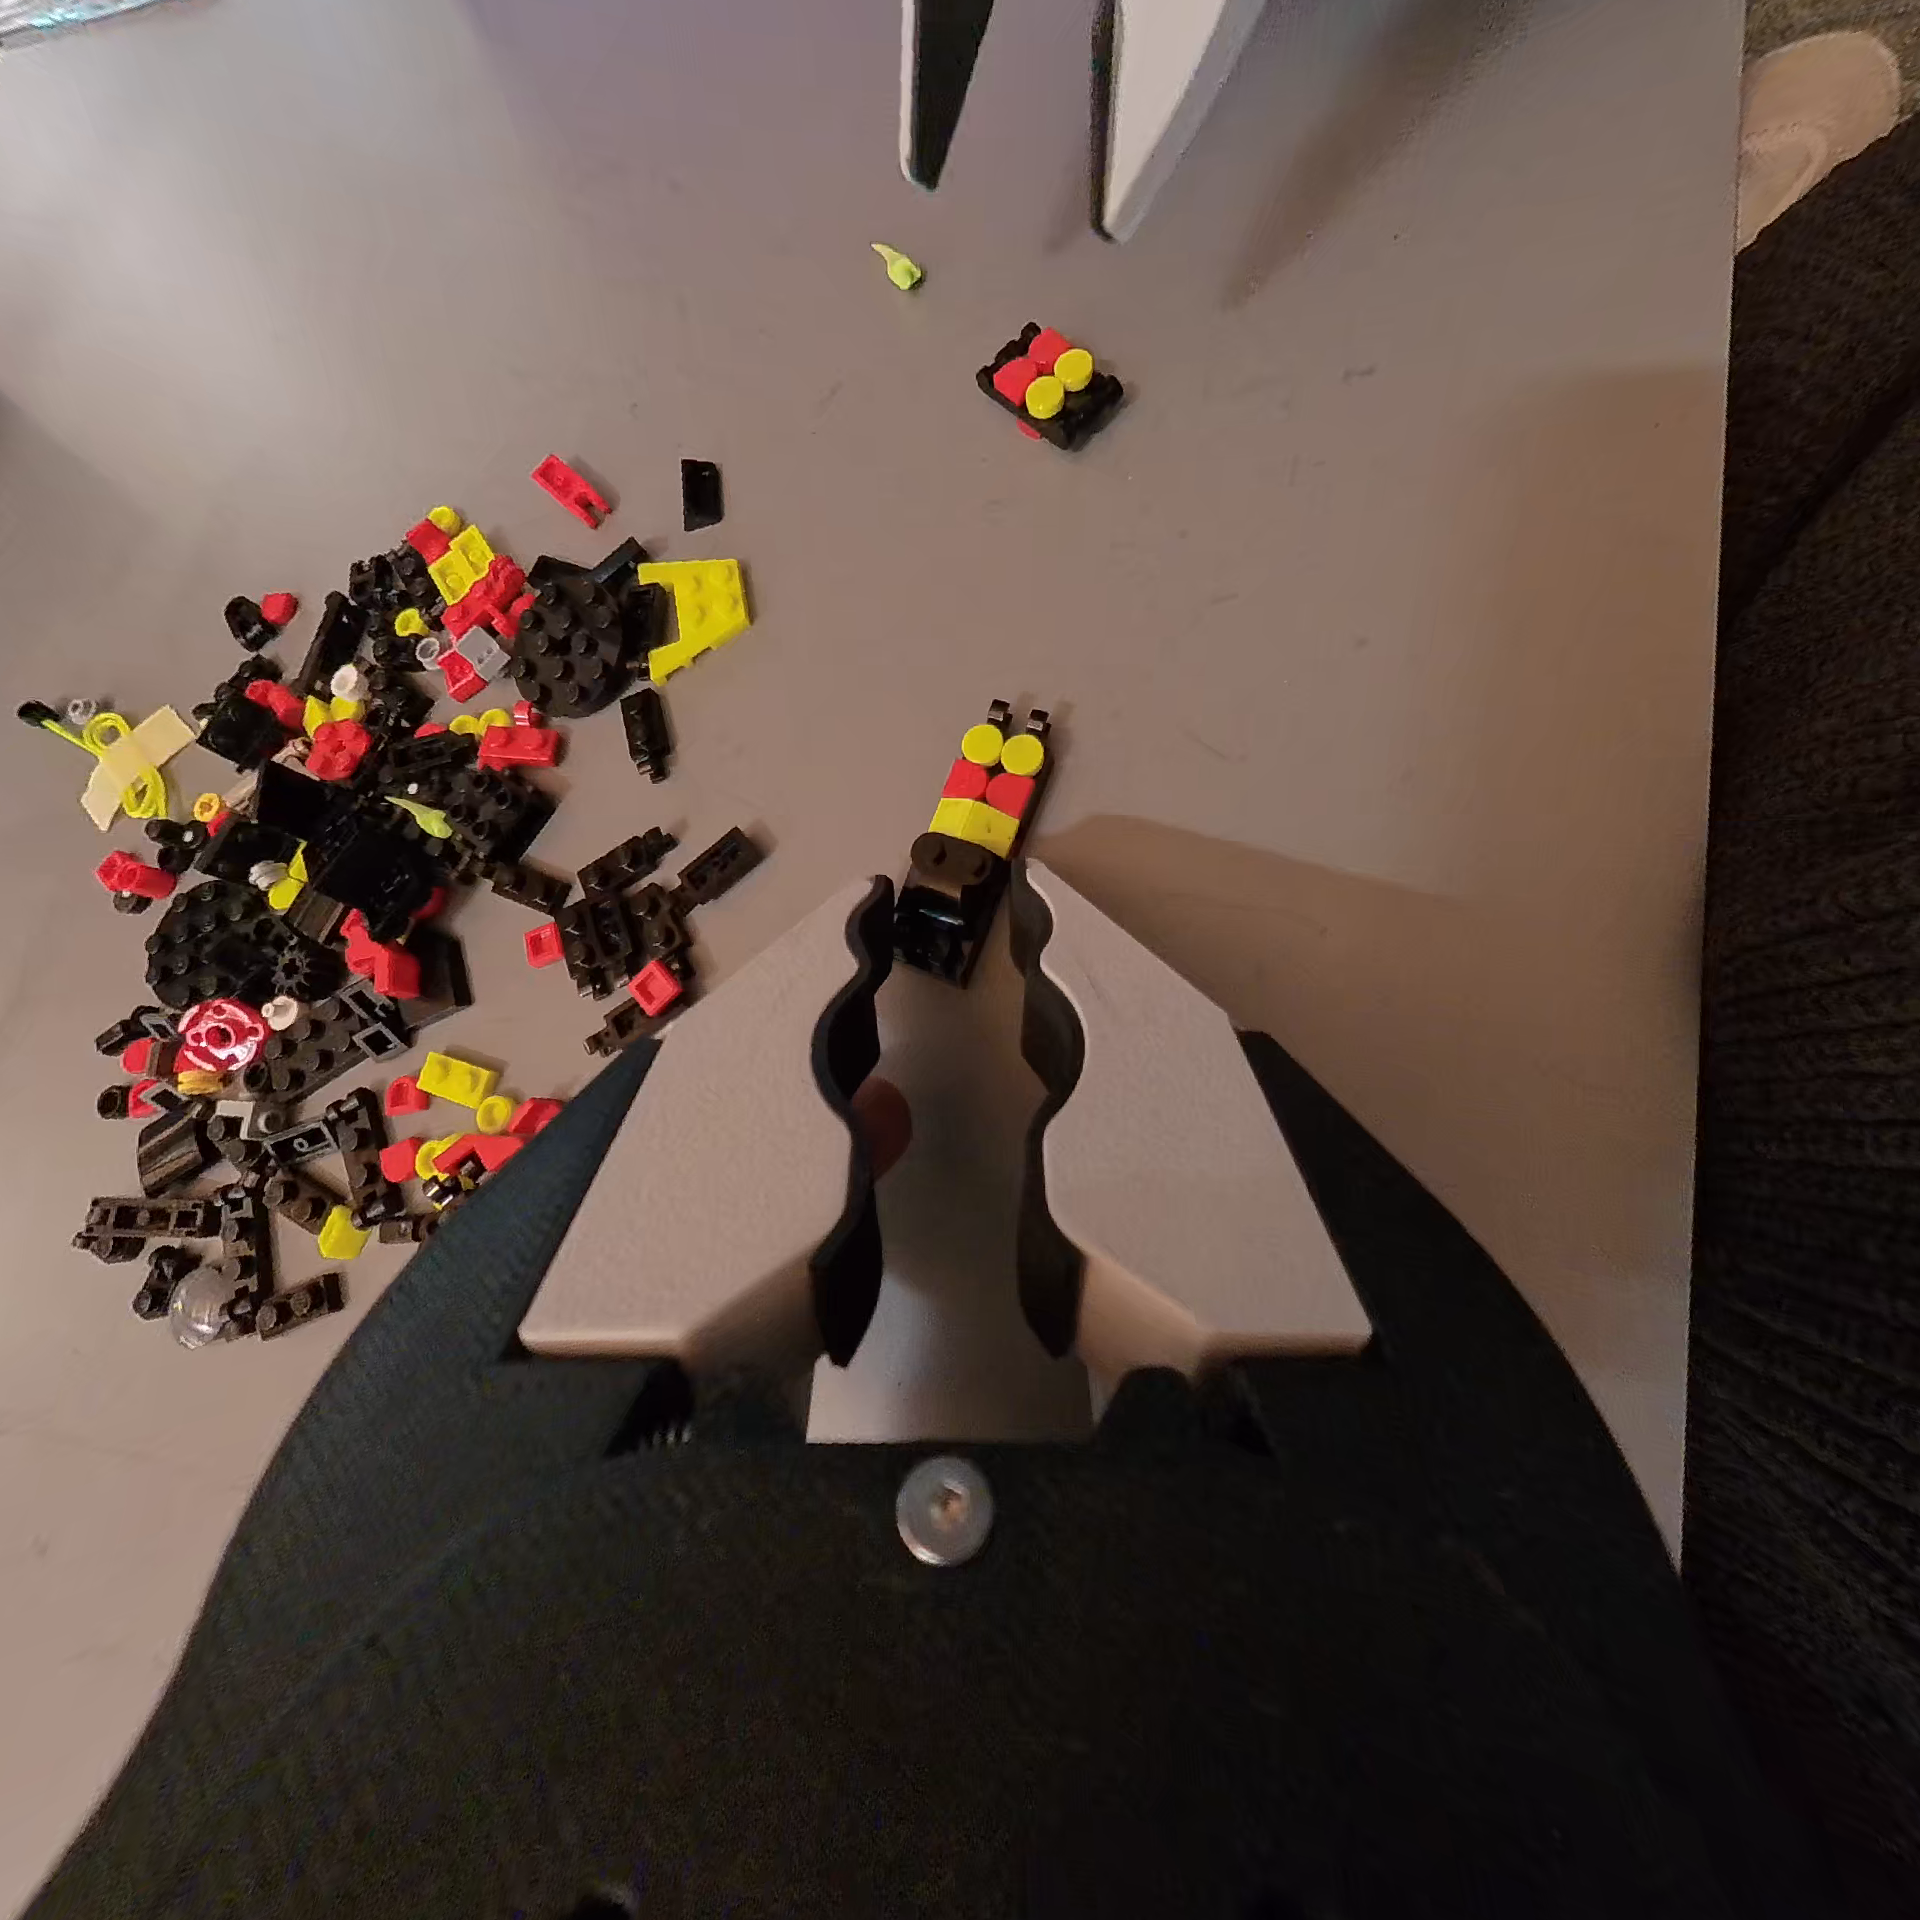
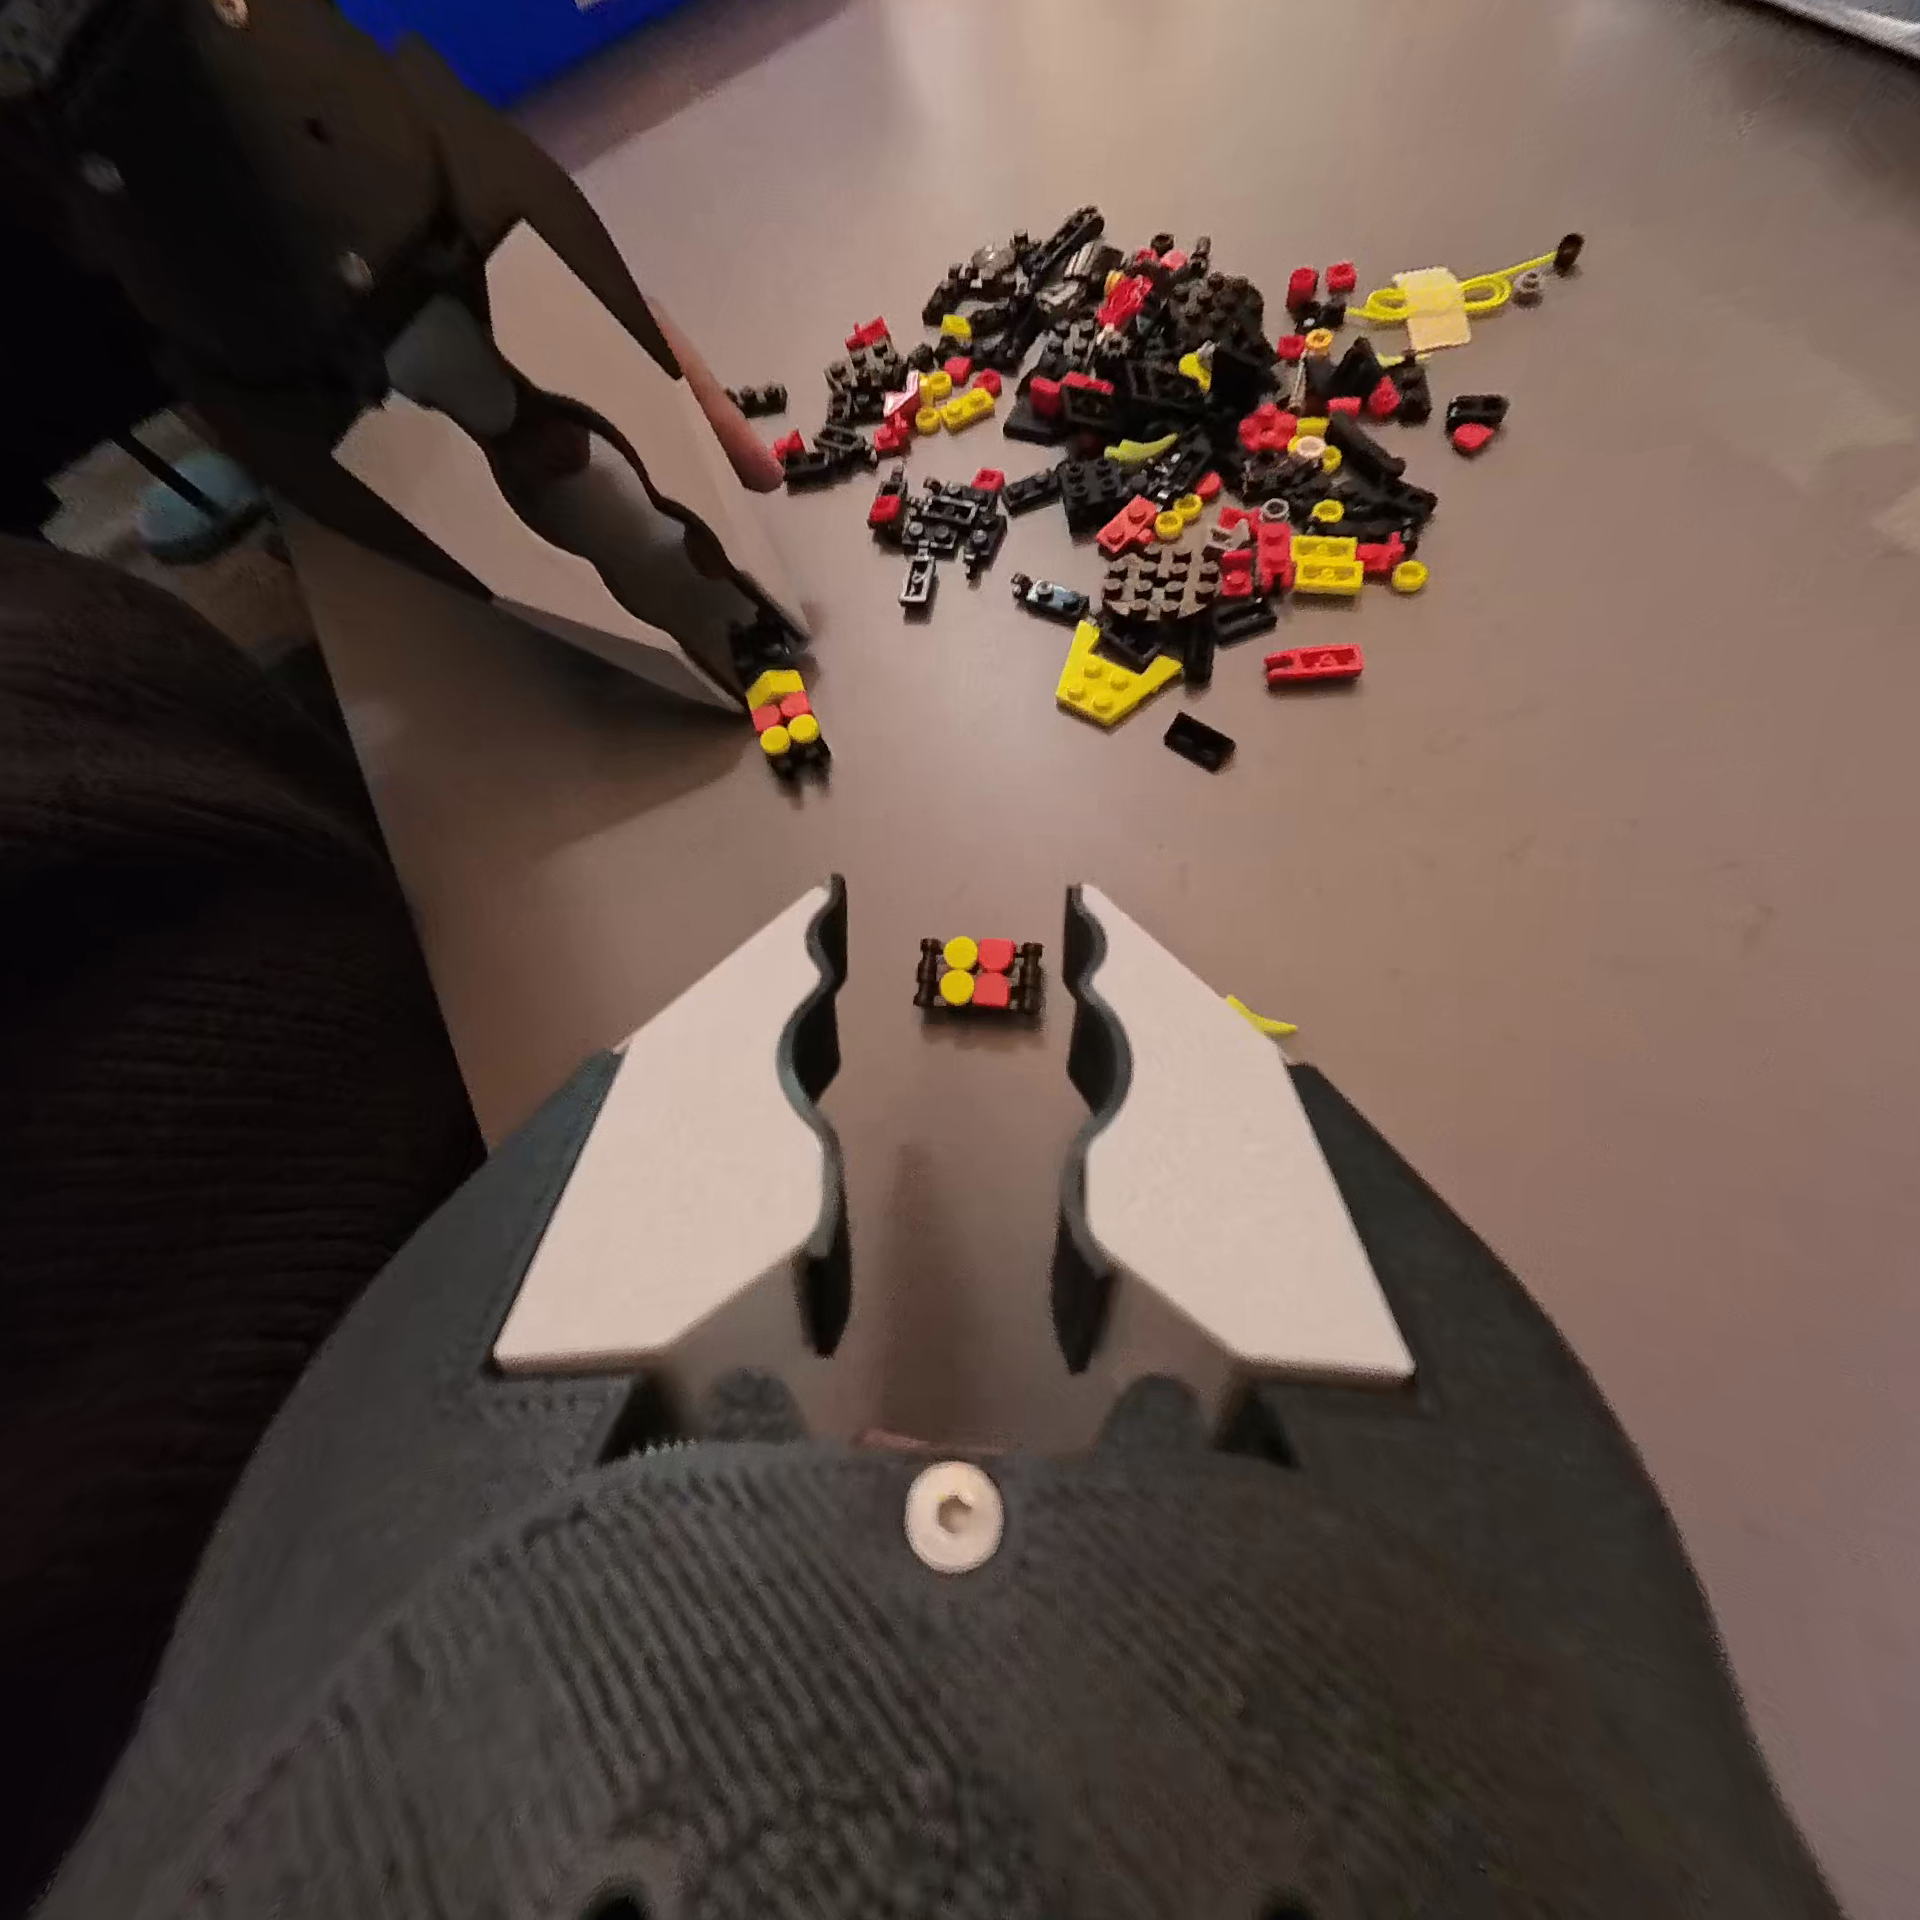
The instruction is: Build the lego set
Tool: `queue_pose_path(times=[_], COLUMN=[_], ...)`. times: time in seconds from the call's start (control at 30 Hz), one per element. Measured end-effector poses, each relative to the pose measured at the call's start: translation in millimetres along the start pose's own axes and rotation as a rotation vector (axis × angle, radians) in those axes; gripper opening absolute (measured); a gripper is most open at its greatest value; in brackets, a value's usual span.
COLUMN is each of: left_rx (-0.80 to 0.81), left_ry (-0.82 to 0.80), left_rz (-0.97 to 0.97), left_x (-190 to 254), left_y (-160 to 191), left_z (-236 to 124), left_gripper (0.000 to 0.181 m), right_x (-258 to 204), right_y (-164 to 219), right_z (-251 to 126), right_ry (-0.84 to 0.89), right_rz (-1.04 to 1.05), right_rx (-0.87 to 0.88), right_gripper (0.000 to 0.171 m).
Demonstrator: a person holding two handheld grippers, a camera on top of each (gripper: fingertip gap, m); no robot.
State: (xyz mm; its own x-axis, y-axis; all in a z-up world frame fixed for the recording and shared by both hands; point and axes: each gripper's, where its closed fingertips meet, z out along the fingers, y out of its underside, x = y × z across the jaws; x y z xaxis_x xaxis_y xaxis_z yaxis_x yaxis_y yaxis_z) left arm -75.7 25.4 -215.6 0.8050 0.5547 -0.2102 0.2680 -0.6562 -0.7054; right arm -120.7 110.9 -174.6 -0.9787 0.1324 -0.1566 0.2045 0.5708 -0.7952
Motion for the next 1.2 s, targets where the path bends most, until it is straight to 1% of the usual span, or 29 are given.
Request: queue_pose_path(times=[0.2,0.5,0.77,1.2], left_rx=[0.000,0.000,0.000,0.000], left_ry=[0.001,0.000,0.000,0.000], left_rz=[0.000,0.000,0.000,0.000], left_x=[0.0,0.1,0.1,0.0], left_y=[0.0,-0.1,-0.1,0.0], left_z=[0.0,0.1,0.2,0.3], left_gripper=[0.020,0.020,0.021,0.020], right_x=[1.7,6.6,5.5,8.8], right_y=[4.8,5.4,9.3,8.7], right_z=[3.4,3.3,5.9,5.3], right_ry=[0.018,0.036,0.007,0.017], right_rz=[-0.009,0.012,0.043,0.064], right_rx=[-0.034,-0.036,-0.062,-0.056], right_gripper=[0.042,0.044,0.042,0.040])
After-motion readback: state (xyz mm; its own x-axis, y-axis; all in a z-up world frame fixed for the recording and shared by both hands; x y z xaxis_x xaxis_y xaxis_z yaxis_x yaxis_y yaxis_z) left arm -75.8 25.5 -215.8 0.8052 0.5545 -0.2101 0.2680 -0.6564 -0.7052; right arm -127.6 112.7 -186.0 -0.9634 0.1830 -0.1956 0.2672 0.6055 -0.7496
